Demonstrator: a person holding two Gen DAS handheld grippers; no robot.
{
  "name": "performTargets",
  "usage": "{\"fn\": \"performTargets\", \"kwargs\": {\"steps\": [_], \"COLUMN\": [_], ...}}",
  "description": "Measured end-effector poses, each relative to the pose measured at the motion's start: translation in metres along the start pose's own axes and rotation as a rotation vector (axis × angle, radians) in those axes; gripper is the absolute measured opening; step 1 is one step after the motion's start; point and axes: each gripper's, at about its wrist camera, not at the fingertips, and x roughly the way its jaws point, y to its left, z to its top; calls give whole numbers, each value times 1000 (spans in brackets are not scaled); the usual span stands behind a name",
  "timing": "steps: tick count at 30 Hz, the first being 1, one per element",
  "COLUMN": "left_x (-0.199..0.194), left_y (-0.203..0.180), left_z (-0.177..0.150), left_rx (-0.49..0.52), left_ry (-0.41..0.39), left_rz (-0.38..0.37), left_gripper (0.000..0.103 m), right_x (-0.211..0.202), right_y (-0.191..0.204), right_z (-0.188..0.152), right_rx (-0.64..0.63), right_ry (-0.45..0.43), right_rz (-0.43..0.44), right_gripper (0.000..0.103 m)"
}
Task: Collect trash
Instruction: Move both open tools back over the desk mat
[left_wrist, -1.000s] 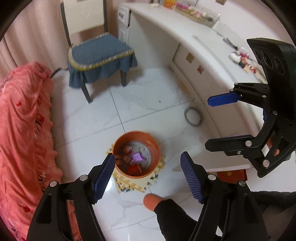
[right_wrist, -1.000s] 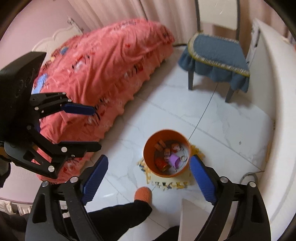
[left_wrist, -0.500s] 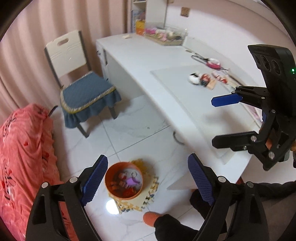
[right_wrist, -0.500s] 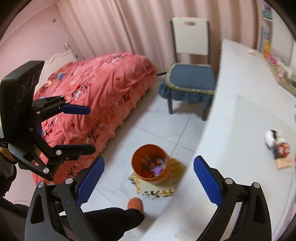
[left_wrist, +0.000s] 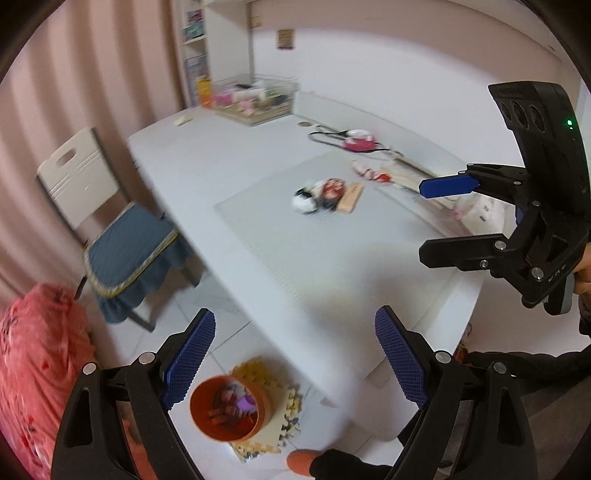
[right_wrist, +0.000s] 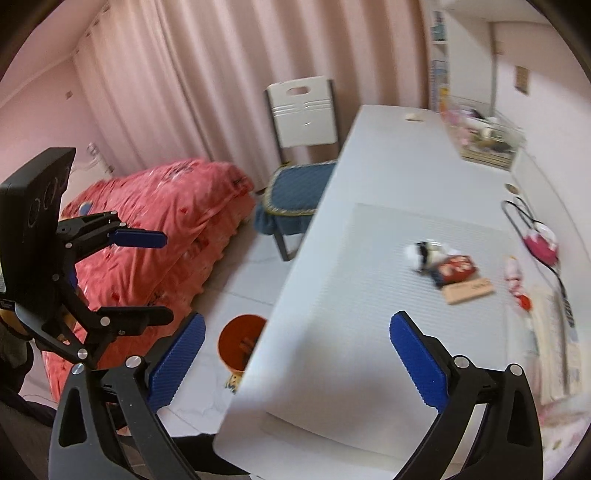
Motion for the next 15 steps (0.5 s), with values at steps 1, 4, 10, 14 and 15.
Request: {"fn": "performTargets", "kwargs": {"steps": [1,4,10,14,15], "left_x": [2,14,44,67,73], "left_y": [-4,-14,-30,-34,-33], "left_z": [4,17,43,59,63], "left_rx": [9,34,81,106,111], "left_ry": [0,10,46,75,80], "left_rz": [-5,-22,-59,-76,-81], "left_gripper": [88,88,88,88,88], "right_x": [-3,-12,-12,-7,-4], "right_y": [-6,-31,-76,-101,-107], "right_z": [-1,-4,-8,-5,-3], "right_rx": [11,44,106,135,141], "right_ry": [-2,-4,13,15,15], "right_rz": [-7,-33,-72,-81,-83], "right_gripper": [98,98,98,98,98]}}
